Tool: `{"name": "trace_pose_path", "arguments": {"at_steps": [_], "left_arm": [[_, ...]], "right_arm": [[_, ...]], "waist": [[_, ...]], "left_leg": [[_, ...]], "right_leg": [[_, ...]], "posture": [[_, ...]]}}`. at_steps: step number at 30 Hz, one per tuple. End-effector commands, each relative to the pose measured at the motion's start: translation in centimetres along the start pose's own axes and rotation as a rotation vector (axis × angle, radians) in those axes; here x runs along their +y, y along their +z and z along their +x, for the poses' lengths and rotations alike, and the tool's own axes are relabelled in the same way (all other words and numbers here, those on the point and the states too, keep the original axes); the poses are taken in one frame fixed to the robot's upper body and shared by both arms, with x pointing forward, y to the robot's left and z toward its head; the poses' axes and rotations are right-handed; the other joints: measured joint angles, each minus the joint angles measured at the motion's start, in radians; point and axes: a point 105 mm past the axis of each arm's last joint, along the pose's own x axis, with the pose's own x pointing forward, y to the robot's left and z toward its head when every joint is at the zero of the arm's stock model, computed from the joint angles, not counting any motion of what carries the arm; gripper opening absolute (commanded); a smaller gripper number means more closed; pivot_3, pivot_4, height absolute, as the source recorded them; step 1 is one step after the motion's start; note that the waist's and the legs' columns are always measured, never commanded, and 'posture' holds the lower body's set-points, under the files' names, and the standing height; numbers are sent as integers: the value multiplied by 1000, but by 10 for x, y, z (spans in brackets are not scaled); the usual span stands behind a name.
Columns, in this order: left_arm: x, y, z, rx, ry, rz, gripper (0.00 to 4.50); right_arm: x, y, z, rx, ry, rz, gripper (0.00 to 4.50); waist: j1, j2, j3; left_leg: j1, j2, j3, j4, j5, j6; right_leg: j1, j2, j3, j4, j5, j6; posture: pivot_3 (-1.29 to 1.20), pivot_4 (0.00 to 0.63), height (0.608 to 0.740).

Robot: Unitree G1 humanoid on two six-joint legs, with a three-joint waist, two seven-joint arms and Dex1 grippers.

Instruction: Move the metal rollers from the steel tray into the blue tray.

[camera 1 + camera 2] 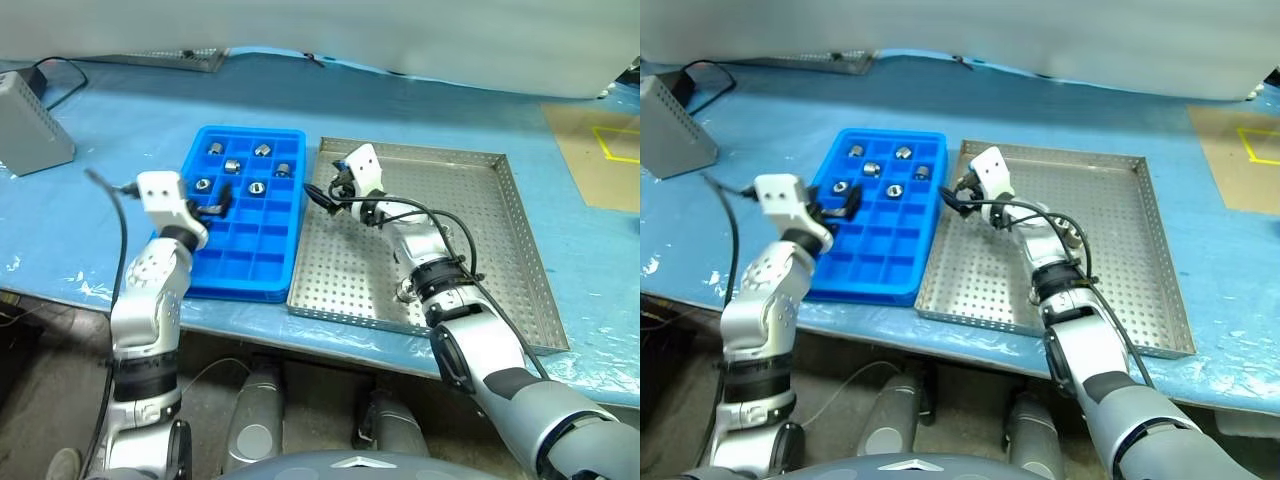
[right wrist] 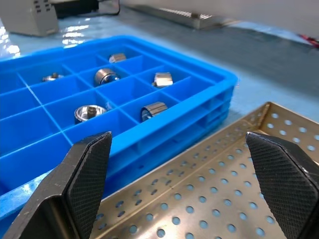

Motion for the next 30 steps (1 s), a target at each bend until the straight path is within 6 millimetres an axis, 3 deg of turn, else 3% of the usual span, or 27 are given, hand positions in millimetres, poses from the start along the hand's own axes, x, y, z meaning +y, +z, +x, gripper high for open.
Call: {"name": "trace_pose_path", "arguments": {"at_steps": [1, 9, 13, 17, 20, 22, 23, 30], "left_arm": [[-27, 1, 15, -1, -259, 11, 4472], [-77, -21, 41, 116, -710, 34, 4472], [-105, -27, 37, 170, -957, 21, 4472], [-117, -42, 43, 221, -1034, 129, 4472], [-116, -41, 69, 196, -895, 181, 4472], [-98, -28, 101, 139, -598, 154, 4472], [-92, -25, 108, 129, -520, 119, 4472], [-90, -37, 112, 177, -463, 75, 4472]], "right_arm": [[-21, 19, -25, -62, -77, 24, 4500], [-68, 3, -98, 48, -357, -43, 4500], [-78, 2, -128, 78, -458, -52, 4500], [-82, 0, -147, 108, -522, -64, 4500], [-83, 0, -160, 122, -561, -76, 4500], [-82, -2, -166, 133, -582, -78, 4500], [-82, -3, -168, 137, -588, -76, 4500], [-78, -5, -170, 148, -598, -75, 4500]], "waist": [[-10, 0, 0], [-93, -1, 0], [-141, -1, 0], [-175, 0, -1], [-189, 0, -1], [-191, 0, -1], [-194, 0, -1], [-214, 0, -1]], "left_leg": [[0, 0, 0, 0, 0, 0], [2, 0, 4, 1, 1, 0], [2, 0, 5, 1, 0, 1], [3, 0, 6, 1, 0, 1], [3, 1, 6, 2, 0, 2], [2, 1, 6, 4, 0, 3], [2, 1, 6, 6, -1, 3], [1, 0, 6, 11, -6, 11]], "right_leg": [[0, 0, 0, 0, 0, 0], [0, 0, 2, 1, 0, 1], [0, 1, 3, 0, 0, 1], [-1, 2, 4, 0, 0, 0], [0, 2, 4, 0, 0, 0], [1, 2, 4, 0, 0, 0], [1, 2, 4, 0, 0, 0], [4, 0, 4, -1, 1, 0]], "posture": [[19, 150, 740], [-244, 150, 740], [-335, 150, 740], [-395, 150, 740], [-435, 150, 740], [-453, 150, 740], [-457, 150, 740], [-481, 150, 740]]}}
